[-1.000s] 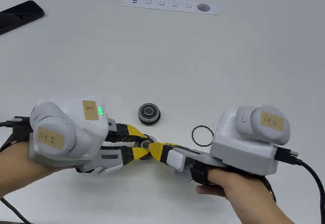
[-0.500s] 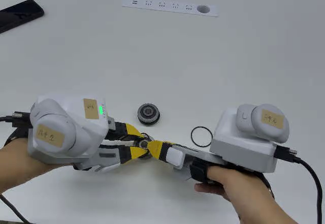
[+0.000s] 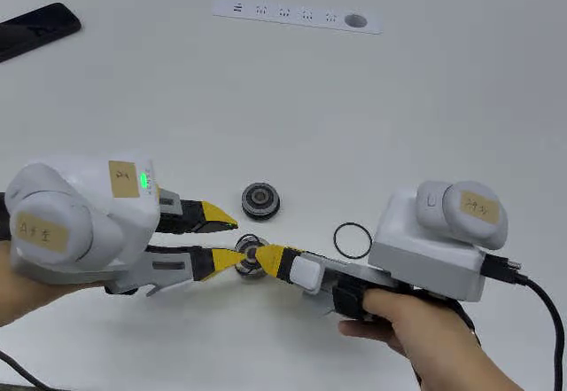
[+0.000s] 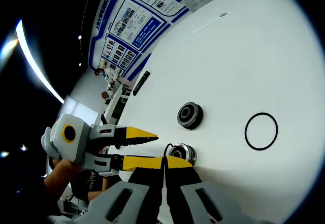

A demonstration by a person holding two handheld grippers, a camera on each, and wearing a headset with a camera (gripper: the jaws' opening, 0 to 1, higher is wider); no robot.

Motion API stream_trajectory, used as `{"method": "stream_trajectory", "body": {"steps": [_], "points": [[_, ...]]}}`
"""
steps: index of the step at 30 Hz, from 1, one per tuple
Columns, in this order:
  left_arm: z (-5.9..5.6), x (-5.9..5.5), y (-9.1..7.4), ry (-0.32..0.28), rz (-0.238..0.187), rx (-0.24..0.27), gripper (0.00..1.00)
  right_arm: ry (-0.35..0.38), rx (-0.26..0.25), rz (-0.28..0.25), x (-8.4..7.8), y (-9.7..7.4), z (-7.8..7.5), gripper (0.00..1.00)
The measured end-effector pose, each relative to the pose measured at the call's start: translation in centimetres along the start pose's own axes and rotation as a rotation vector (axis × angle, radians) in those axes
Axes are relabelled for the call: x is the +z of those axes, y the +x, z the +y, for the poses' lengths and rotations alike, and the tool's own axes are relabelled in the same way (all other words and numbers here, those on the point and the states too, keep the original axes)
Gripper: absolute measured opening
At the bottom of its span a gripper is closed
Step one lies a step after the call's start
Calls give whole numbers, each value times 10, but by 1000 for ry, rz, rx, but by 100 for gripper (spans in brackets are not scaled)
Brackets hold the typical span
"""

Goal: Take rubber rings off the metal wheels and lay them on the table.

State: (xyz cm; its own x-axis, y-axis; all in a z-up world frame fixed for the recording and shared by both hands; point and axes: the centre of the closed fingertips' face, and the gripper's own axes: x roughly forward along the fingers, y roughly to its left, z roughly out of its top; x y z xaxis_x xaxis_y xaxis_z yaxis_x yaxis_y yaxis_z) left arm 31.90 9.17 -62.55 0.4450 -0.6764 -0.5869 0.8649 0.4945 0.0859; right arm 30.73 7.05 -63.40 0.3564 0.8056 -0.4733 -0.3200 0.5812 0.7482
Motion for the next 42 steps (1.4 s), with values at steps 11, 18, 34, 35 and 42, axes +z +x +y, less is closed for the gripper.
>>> {"method": "stream_trajectory", "body": {"steps": [11,18,34,35,42], "points": [[20,10,-11,-37,-31,60,25,54,10,-89,30,-17,-3,2],[27,5,-14,-52,-11,76,28,71,-75,-129,42,-38,-37,2],[29,7,-7,-62,10,96,30,98,-222,-141,46,-62,-92,2],[28,8,-7,-64,9,96,30,101,-229,-140,45,-63,-93,2],[26,7,-4,-78,8,92,29,133,-267,-125,37,-67,-105,2]]}}
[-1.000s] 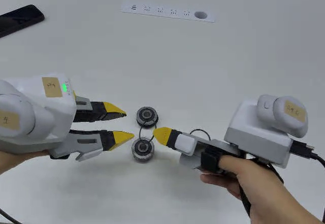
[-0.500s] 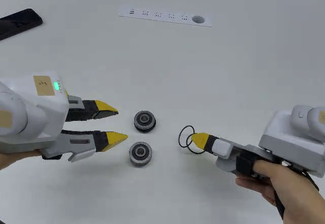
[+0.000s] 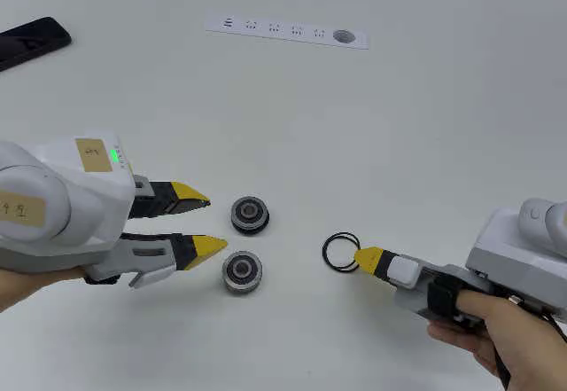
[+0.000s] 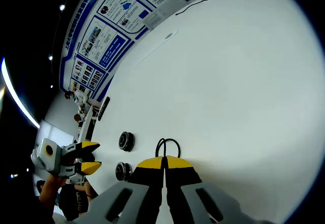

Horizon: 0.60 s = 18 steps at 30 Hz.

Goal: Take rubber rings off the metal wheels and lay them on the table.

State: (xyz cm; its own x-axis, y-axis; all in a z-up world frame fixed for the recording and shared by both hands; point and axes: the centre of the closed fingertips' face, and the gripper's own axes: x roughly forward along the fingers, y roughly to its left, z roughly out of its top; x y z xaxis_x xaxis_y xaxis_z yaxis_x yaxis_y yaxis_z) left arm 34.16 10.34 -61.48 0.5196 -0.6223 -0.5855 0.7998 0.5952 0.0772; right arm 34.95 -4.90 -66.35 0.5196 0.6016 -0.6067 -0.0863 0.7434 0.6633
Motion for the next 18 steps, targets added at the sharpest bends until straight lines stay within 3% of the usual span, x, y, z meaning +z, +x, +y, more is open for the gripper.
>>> {"method": "stream_trajectory", "body": {"steps": [18], "points": [[6,7,4,12,-15,1,28,-35,-56,-9,3,-1,-14,6]]}}
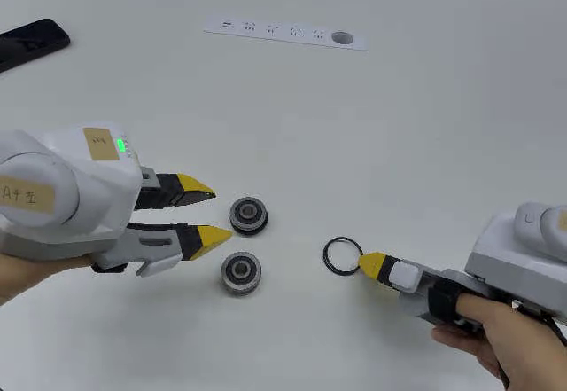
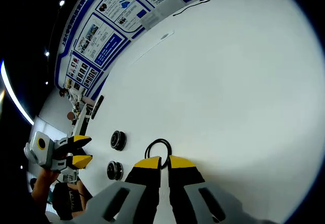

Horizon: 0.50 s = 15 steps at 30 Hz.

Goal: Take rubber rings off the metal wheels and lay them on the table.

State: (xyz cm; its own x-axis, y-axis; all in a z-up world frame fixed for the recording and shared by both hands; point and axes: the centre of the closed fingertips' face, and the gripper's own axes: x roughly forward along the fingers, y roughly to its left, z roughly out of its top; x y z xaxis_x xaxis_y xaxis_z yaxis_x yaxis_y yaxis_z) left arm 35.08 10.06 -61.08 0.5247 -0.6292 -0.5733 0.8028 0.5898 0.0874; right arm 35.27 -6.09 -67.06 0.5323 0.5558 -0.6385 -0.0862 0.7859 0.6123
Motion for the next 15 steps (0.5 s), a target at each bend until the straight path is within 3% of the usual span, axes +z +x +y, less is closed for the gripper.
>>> {"method": "stream_trajectory", "body": {"steps": [8,9,15], "points": [[8,-2,10,15,26,-17,28,16,57,-72,18,-6,10,6],[10,-1,12,15,25,-20,28,10,96,-74,20,-6,16,6],[15,3,24,28,27,-37,26,7,140,-78,23,-5,28,6]]}}
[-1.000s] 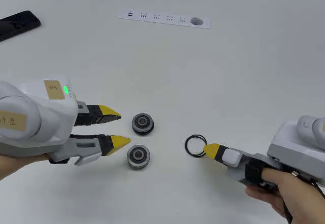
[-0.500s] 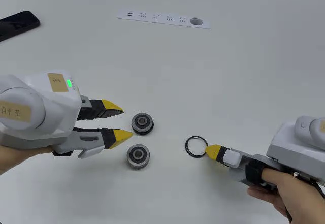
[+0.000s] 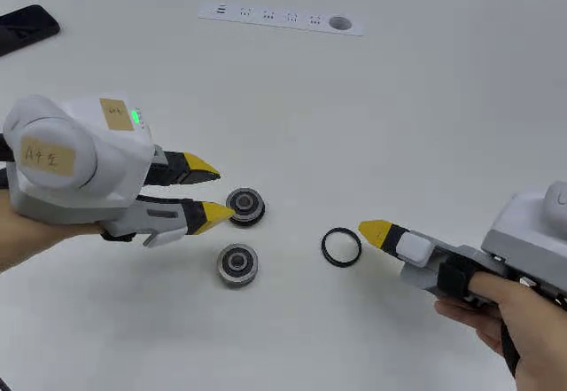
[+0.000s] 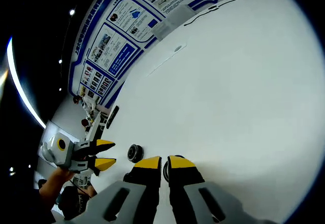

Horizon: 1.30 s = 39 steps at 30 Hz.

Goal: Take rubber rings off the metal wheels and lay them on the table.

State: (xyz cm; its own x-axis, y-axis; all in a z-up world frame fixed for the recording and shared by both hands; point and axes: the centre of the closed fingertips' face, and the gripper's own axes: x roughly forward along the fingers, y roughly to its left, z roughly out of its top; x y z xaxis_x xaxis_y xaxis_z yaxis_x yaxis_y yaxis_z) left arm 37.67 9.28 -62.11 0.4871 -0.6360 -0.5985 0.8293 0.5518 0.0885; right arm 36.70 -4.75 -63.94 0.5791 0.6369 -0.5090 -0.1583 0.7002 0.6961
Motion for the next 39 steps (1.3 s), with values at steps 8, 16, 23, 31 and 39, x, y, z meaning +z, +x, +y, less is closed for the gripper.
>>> {"method": "stream_trajectory", "body": {"steps": [8,16,23,31,39], "points": [[3,0,18,-5,3,-32,22,-11,47,9,1,7,14,6],[-2,-8,32,-3,39,-74,21,-17,60,25,-3,13,18,6],[-1,-9,32,-15,42,-72,17,-15,59,22,-2,15,17,6],[-6,-13,33,-15,48,-88,16,-7,67,16,0,17,19,6],[-5,-14,33,-8,46,-85,15,-1,76,30,-5,19,21,6]]}}
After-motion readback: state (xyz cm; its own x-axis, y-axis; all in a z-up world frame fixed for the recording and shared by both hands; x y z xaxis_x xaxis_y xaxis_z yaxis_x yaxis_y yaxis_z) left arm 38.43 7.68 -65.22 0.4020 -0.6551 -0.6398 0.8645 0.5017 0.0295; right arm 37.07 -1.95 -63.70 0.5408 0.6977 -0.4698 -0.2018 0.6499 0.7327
